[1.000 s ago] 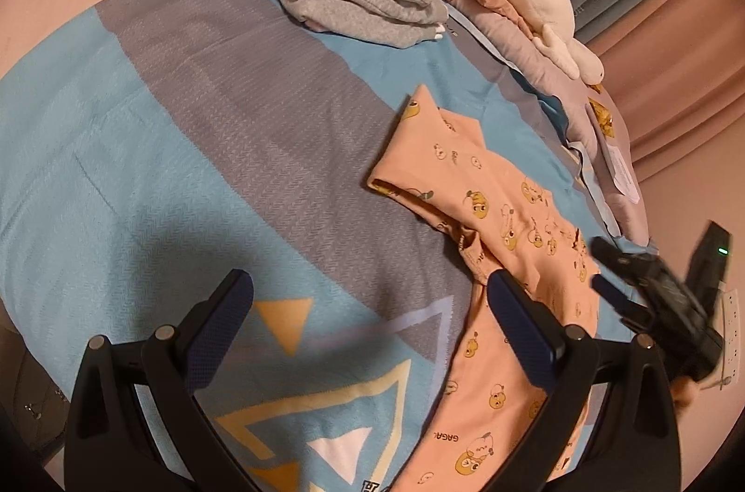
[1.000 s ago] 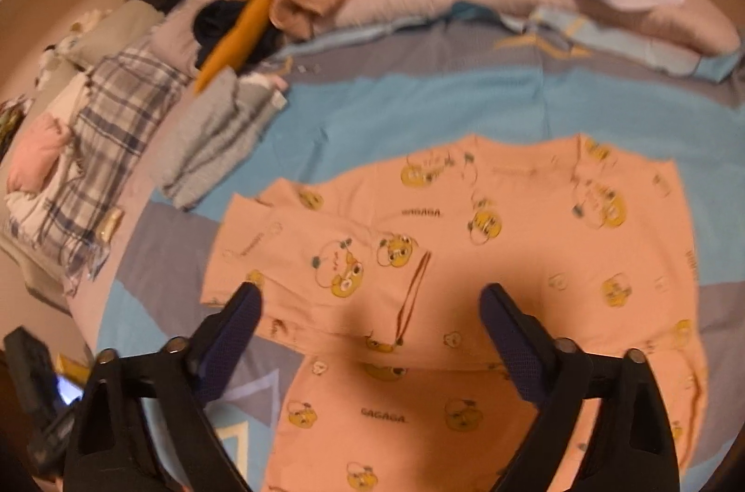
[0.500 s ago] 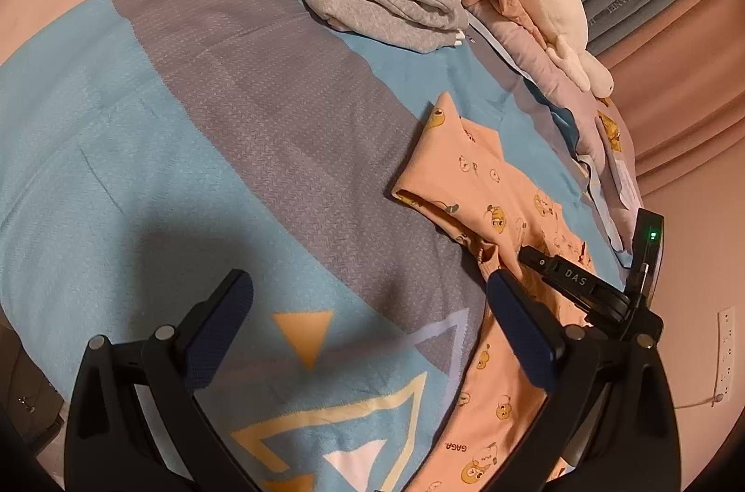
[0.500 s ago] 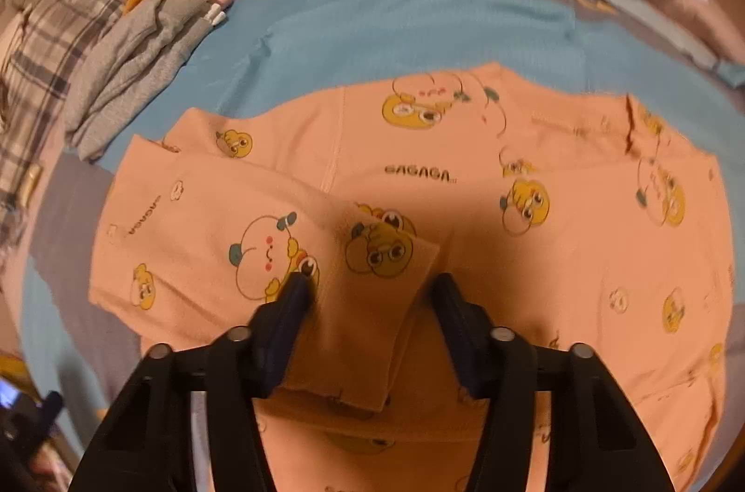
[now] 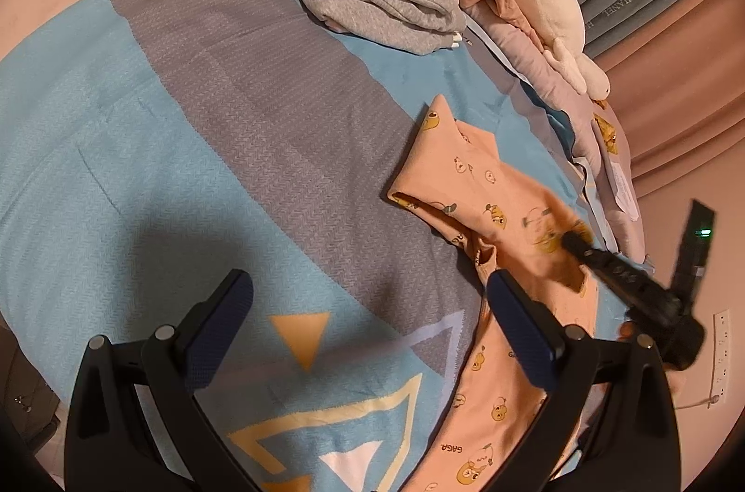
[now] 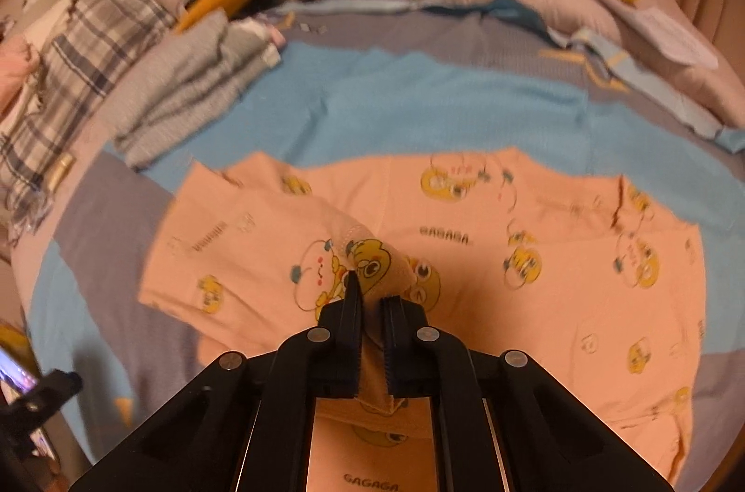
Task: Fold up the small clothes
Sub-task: 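Grasp the romper's side edge with the right tool and lift it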
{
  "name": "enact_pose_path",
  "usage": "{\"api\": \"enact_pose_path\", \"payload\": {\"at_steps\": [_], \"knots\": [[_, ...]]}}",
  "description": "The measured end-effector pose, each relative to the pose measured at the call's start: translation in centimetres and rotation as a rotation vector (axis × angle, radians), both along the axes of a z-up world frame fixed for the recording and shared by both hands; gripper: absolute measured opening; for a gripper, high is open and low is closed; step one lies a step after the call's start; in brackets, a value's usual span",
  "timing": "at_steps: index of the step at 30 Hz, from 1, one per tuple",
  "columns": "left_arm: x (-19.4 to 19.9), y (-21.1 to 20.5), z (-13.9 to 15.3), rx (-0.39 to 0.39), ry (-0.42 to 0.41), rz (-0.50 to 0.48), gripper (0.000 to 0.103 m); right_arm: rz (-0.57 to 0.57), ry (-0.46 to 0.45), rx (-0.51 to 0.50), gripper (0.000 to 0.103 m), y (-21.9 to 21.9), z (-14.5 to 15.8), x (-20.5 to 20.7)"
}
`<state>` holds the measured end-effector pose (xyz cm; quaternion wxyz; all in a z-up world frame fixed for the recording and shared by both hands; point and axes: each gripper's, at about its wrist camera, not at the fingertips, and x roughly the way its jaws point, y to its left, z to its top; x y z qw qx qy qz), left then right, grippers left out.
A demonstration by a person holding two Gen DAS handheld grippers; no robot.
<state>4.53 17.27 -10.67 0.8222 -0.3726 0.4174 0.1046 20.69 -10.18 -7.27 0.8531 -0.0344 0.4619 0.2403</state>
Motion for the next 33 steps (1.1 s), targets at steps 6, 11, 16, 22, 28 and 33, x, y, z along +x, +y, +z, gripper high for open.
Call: {"api": "enact_pose_path", "payload": {"at_steps": [6,11,16,22,28,33], "knots": [[0.1,-0.2,0.2,-0.001,-0.005,-0.002,0.101,0.014,-0.101,0.046,0.007,-0.2,3.9,-0.2],[0.0,-0.5,0.4,0.000,-0.007,-0.012,0.101,0.020,-0.153,0.097,0.007,-1.1,6.1,-0.6],[0.0,-0.6,0.6,-0.005,-0.015,-0.012,0.101,0.015,-0.209,0.110,0.007,-1.8,8.0,-1.2],[0.0,-0.8,0.7,-0.006,-0.016,-0.016,0.101,0.000,-0.264,0.116,0.007,-2.7,9.7,-1.4],[0.1,-1.1,0.8,-0.008,-0.017,-0.019,0.101,-0.030,-0.293,0.114,0.007,-3.9,10.3,-1.5],[0.6,-1.6,0.9,-0.007,-0.018,-0.032,0.101,-0.066,-0.300,0.116,0.007,-5.3,10.5,-1.3]]}}
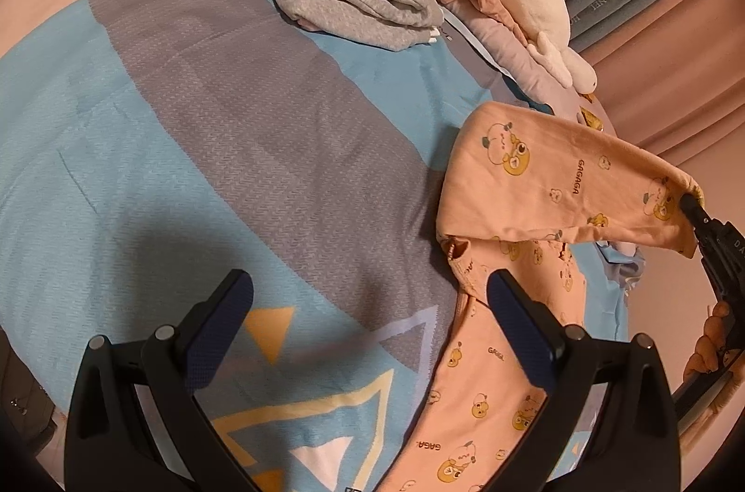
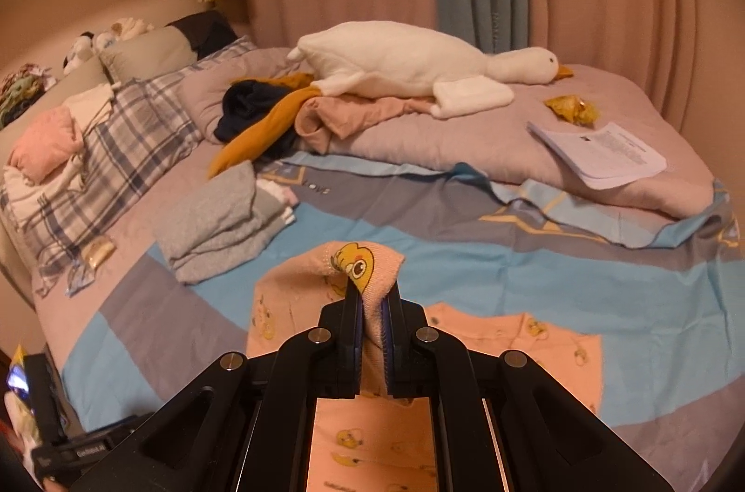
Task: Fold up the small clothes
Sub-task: 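Grasp the romper's side edge with the right tool and lift it, then fold the held side edge across the romper body with the right tool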
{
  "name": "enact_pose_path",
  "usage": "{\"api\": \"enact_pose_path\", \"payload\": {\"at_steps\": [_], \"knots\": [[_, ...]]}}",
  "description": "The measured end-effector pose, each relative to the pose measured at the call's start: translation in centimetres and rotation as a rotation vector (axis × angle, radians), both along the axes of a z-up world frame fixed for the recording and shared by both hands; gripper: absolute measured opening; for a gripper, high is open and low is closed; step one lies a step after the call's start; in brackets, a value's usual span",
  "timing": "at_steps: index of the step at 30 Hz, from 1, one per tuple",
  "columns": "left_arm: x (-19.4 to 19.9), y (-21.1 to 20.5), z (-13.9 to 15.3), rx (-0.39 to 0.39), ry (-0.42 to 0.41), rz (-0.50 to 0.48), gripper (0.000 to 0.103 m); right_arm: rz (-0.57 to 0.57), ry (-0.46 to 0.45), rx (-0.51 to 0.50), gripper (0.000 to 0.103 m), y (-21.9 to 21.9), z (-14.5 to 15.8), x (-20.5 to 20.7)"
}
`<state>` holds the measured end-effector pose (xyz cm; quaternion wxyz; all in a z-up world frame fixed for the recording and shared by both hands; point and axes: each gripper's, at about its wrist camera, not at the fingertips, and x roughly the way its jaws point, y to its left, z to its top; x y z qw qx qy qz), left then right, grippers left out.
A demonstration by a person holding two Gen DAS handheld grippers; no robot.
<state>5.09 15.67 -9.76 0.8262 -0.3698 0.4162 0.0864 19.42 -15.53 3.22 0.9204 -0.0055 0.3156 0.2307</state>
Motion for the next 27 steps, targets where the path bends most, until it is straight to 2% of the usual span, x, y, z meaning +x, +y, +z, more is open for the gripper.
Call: {"api": "enact_pose_path", "payload": {"at_steps": [15,27], "knots": [[1.7,-1.6,0.6,0.020,-0.003,-0.049,0.101,-0.126,0.041,0.015,0.007,-5.1,-1.5,1.3],[3.0,-2.1,1.3,0.031,-0.014,-0.056,0.101,-0.199,0.087,-0.021,0.007,-7.9,-4.0,2.5]]}}
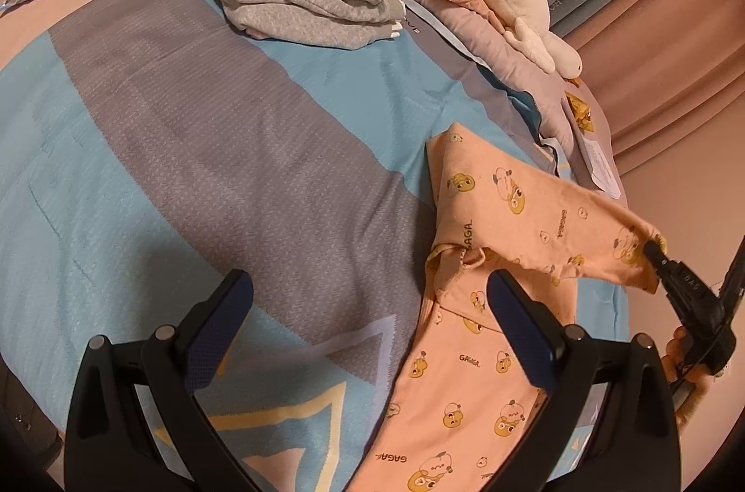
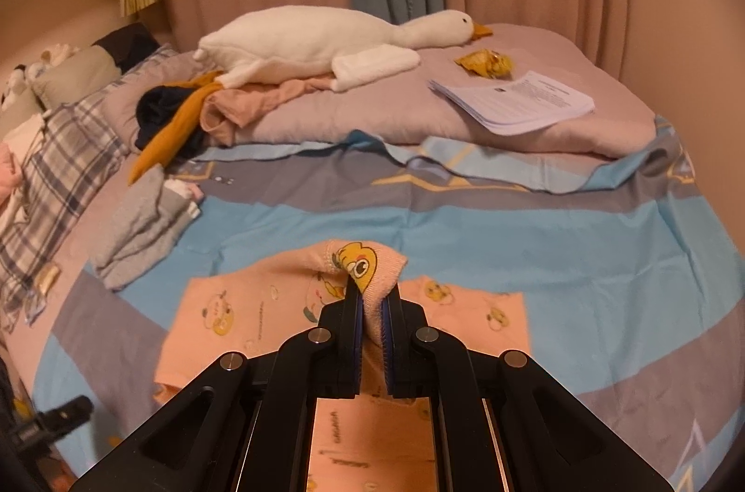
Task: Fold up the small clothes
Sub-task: 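Fold the held side edge across the romper body with the right tool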
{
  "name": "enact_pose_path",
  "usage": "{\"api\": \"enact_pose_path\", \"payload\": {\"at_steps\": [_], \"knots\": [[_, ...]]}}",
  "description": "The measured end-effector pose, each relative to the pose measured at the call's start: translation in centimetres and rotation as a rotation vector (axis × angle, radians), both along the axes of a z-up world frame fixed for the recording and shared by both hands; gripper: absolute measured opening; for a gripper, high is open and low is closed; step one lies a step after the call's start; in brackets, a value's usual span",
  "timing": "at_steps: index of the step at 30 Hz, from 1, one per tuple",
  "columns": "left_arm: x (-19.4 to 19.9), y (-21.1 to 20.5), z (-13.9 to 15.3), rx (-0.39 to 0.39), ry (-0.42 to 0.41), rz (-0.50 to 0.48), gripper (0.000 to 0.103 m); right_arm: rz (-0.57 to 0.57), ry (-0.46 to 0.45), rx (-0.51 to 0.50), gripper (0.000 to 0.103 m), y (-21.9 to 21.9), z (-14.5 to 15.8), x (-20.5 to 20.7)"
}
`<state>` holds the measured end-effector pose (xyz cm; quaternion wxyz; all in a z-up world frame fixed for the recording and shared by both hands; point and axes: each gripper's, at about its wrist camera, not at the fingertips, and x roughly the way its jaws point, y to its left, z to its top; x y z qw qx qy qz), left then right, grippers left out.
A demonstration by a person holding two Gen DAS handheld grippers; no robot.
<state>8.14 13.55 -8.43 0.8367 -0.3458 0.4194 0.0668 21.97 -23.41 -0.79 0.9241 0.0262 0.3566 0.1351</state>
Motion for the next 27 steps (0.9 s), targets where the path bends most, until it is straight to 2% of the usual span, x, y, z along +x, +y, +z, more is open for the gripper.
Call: {"api": "enact_pose_path", "payload": {"at_steps": [12,27], "knots": [[1.2,-1.0,0.1,0.015,0.009,-0.020,0.101,-0.062,0.096,0.004,0.007,-2.4,-3.7,1.5],[4.3,-3.8,-0.1,0.038,0.026,-0.092,0.100,-0.105,0.162,0.019,0.007,-5.4,-6.1,2.3]]}}
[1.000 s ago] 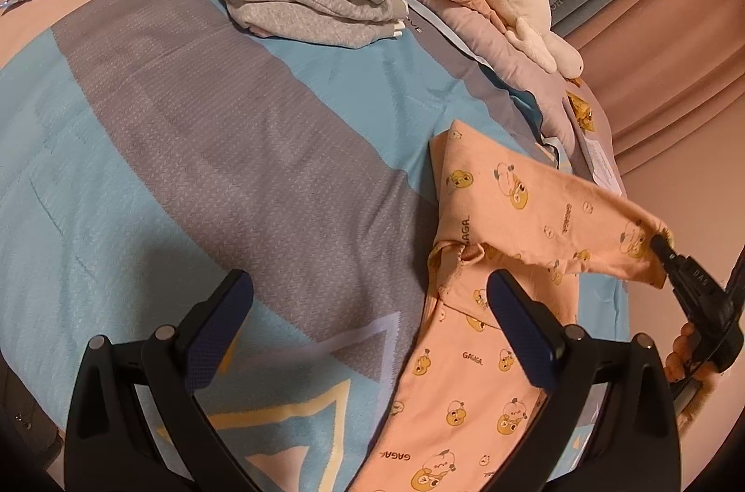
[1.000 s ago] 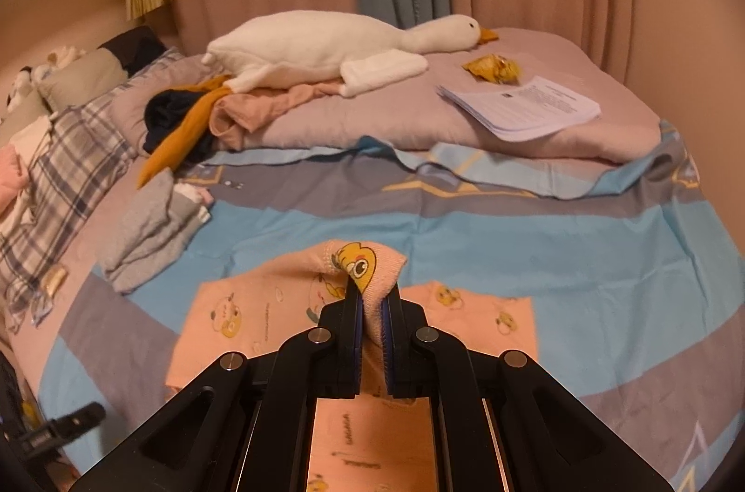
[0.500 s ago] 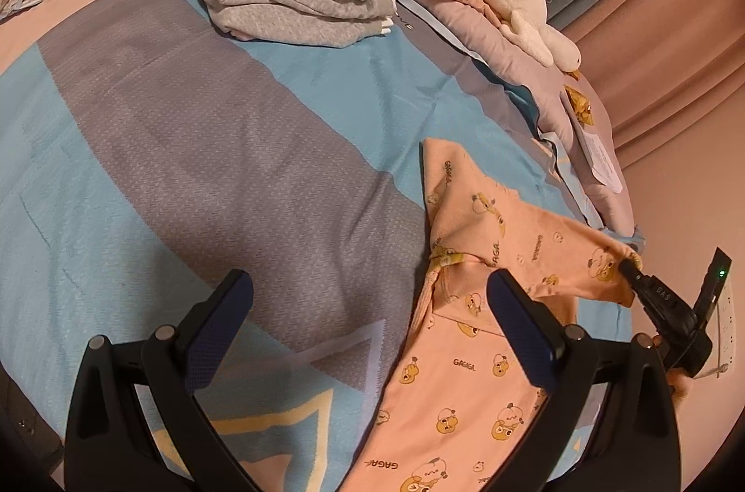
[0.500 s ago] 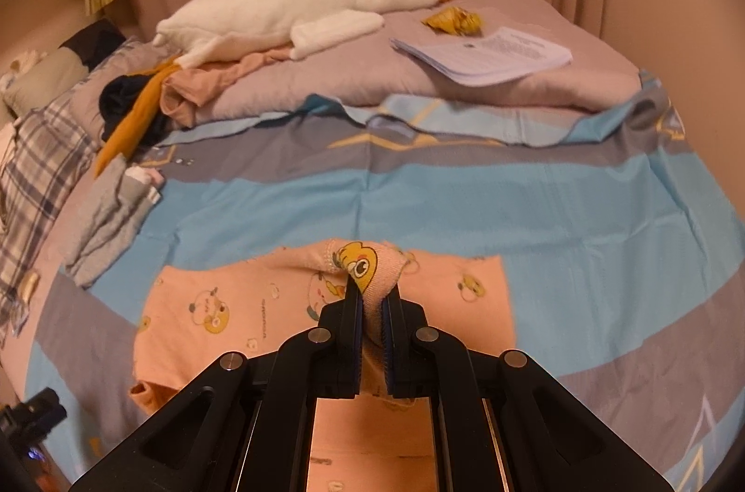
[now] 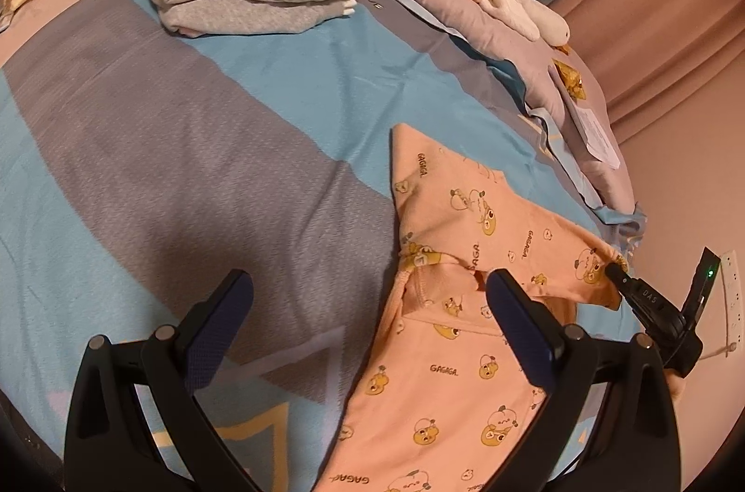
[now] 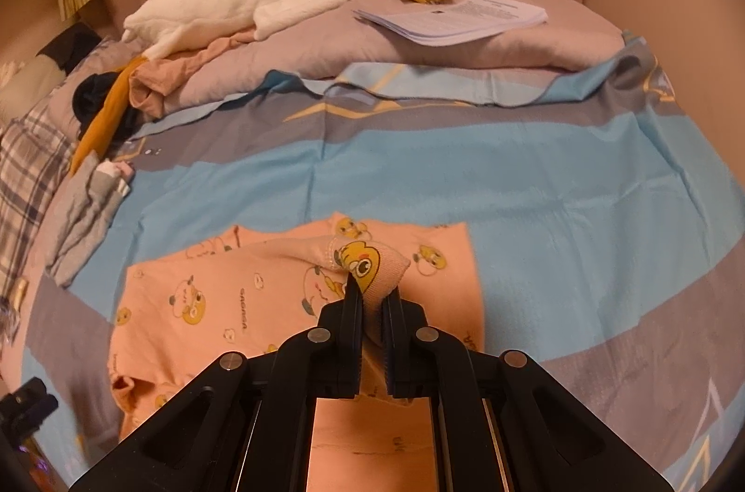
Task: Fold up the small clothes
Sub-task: 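Fold the held side edge across the romper body with the right tool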
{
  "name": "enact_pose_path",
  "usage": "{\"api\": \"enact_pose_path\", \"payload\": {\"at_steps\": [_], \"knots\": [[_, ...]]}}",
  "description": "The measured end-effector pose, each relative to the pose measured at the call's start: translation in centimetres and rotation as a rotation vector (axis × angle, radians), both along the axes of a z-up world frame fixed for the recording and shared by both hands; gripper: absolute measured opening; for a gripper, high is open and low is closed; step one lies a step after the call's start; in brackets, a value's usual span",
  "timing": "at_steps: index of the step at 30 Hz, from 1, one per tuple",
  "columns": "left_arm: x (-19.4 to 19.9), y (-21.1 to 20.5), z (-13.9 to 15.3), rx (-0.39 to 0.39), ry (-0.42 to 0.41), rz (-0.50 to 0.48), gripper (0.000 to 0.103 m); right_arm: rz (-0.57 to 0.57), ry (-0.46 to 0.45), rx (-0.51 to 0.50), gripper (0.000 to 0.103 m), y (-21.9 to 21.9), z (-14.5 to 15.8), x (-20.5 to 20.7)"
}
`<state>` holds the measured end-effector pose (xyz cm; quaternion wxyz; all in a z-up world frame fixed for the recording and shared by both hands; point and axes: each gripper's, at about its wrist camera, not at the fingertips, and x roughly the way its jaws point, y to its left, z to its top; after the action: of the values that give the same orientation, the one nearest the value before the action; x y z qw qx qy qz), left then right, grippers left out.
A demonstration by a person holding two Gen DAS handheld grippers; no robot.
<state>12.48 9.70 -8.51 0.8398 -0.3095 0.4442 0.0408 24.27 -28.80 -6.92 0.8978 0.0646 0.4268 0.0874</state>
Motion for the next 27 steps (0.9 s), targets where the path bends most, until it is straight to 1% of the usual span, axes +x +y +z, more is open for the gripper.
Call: {"api": "enact_pose_path", "payload": {"at_steps": [4,7,9,13,14,15,17,21,22,23,25,27], "knots": [[0.9,-0.7,0.0,-0.006,-0.010,-0.017,0.100,-0.010,0.015,0.006,0.007,-0.6,-0.5,0.2],[1.8,-1.4,-0.5,-0.007,-0.010,-0.037,0.097,-0.017,0.029,0.016,0.007,-1.0,-1.0,0.4],[2.6,-2.0,-0.9,-0.011,-0.004,-0.057,0.092,-0.025,0.044,0.025,0.007,-1.3,-1.4,0.5],[3.6,-3.0,-2.3,-0.047,0.010,-0.103,0.070,-0.038,0.061,0.039,0.007,-2.0,-2.1,0.6],[3.8,-3.4,-2.6,-0.051,0.018,-0.121,0.066,-0.041,0.069,0.045,0.007,-2.3,-2.3,0.7],[4.0,-3.7,-2.9,-0.050,0.022,-0.139,0.064,-0.043,0.073,0.048,0.007,-2.3,-2.4,0.7],[4.3,-4.5,-3.4,-0.032,0.024,-0.169,0.058,-0.046,0.080,0.051,0.007,-2.6,-2.7,0.7],[5.0,-5.6,-4.7,-0.002,0.050,-0.211,0.053,-0.051,0.086,0.058,0.007,-2.8,-3.0,0.7],[5.2,-5.8,-5.0,0.009,0.055,-0.213,0.050,-0.053,0.087,0.061,0.007,-2.9,-3.0,0.7],[5.6,-5.9,-5.4,0.037,0.065,-0.207,0.044,-0.053,0.087,0.063,0.007,-2.9,-3.0,0.6],[6.1,-5.8,-6.0,0.096,0.076,-0.184,0.036,-0.054,0.085,0.065,0.007,-3.1,-3.0,0.5],[6.4,-5.2,-6.1,0.088,0.063,-0.170,0.034,-0.057,0.082,0.064,0.007,-3.2,-2.9,0.3]]}}
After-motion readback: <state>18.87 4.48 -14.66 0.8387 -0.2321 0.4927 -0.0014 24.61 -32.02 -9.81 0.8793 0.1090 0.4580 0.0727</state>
